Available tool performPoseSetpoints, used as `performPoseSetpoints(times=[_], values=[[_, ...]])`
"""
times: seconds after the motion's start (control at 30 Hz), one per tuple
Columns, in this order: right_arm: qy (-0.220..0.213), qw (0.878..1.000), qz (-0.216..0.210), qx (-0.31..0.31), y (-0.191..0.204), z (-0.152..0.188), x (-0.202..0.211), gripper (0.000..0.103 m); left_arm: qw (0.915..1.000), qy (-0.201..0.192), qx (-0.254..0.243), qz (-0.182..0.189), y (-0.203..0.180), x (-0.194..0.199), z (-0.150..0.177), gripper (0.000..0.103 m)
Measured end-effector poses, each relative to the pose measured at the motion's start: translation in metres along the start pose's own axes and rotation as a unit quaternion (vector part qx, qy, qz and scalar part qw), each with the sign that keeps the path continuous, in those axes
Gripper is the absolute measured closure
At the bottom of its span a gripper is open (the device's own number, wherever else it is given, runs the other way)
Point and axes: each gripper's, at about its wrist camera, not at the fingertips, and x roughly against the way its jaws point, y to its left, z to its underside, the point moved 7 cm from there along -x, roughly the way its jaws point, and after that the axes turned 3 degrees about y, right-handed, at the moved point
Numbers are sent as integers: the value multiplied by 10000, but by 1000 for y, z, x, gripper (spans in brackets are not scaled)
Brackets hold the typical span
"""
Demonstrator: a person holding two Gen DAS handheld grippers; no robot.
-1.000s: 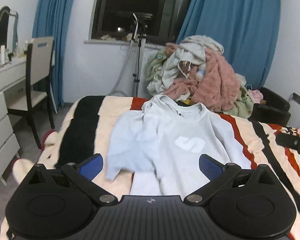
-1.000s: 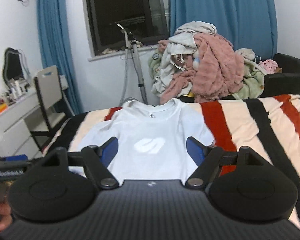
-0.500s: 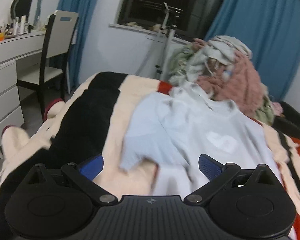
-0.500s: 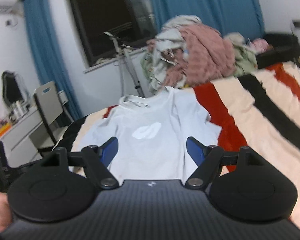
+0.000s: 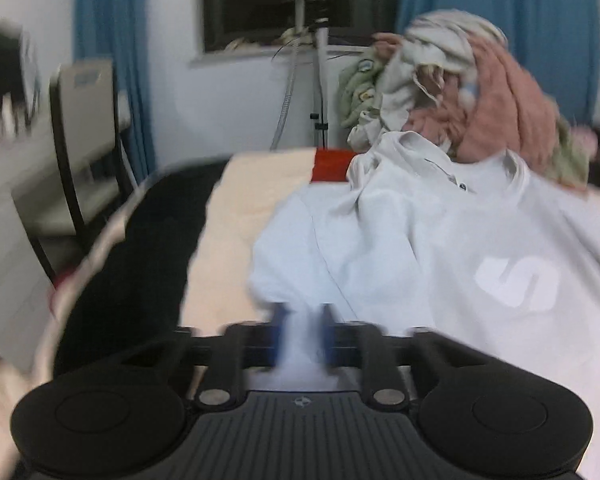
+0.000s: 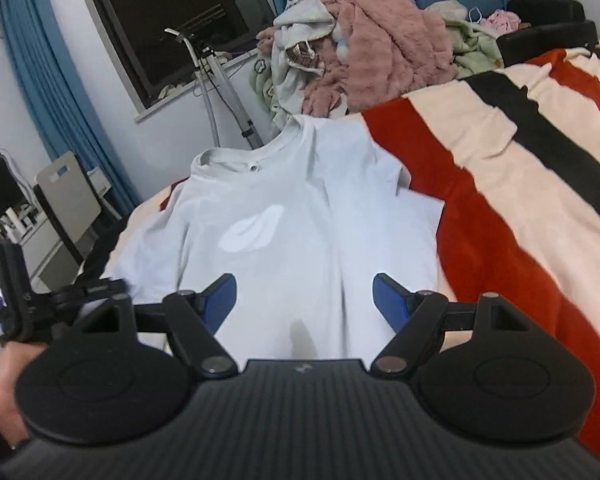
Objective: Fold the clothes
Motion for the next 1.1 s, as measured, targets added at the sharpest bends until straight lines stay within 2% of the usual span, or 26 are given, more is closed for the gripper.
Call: performPoseSetpoints(times=[0.1,0.2,0.33,0.37,0.47,0.57,0.6,0.67,0.73,0.8,0.87,0.93,0.97,1.03,1.1], values=[[-49,9998,135,-133,-13,-4,-7,27,9968,-97,-793,-81,-27,-2,-15,100],[-71,9989,191,-418,-29,-8,-10,27,9912,-133,-1273,337,-82,-3,-15,103],[-131,9967,298,-748,-47,-12,-8,27,9775,-180,-1904,892,-156,-4,-15,103],[-144,9961,322,-806,-51,-12,-8,27,9745,-161,-2008,993,-171,-6,-13,103],[-174,9943,386,-975,-62,-13,-5,27,9756,-22,-1865,1155,-187,-19,-2,103],[-154,9933,369,-1080,-66,-12,-4,26,9829,40,-1267,1336,-165,-12,-2,100],[-139,9935,344,-1079,-66,-12,-3,26,9849,45,-1037,1385,-154,-7,-3,94],[-106,9941,293,-1037,-61,-11,-4,26,9883,70,-468,1448,-121,5,-3,88],[-73,9951,258,-955,-55,-9,-5,26,9893,86,246,1434,-80,16,-4,72],[-28,9958,237,-889,-51,-7,-6,26,9857,27,971,1378,-38,25,-2,44],[17,9959,229,-876,-48,-5,-8,26,9807,83,1438,1325,-4,22,2,31],[58,9960,230,-864,-46,-3,-10,26,9723,277,1860,1387,20,4,9,32],[71,9960,247,-851,-46,-2,-11,26,9642,399,2186,1450,30,-9,13,32],[91,9963,287,-806,-47,0,-11,26,9437,627,2761,1711,41,-32,18,32],[114,9964,327,-780,-47,1,-13,26,9231,798,3213,1957,49,-54,20,42]])
